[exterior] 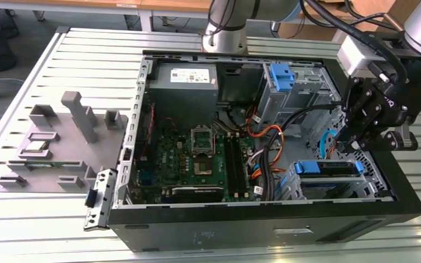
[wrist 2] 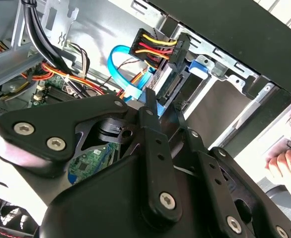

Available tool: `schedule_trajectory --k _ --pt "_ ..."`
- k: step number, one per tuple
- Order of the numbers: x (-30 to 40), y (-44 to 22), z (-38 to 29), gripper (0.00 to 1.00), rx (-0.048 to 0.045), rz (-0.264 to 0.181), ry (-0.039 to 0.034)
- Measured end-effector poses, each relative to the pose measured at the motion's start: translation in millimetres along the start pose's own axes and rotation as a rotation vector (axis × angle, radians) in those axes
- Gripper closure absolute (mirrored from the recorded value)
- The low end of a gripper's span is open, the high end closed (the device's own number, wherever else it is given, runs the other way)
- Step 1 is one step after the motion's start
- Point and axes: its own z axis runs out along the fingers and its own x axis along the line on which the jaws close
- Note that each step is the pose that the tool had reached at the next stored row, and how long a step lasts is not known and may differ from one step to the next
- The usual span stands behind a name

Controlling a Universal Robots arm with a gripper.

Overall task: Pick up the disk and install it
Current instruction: 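Insert the first disk wire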

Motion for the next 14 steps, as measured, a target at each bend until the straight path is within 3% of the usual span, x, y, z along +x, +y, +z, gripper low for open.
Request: schedule_trajectory --k 10,14 --pt "0.0 0.0 0.2 0.7 0.0 0.0 0.0009" --pt "0.0 0.0 0.2 0.84 0.0 0.0 0.0014"
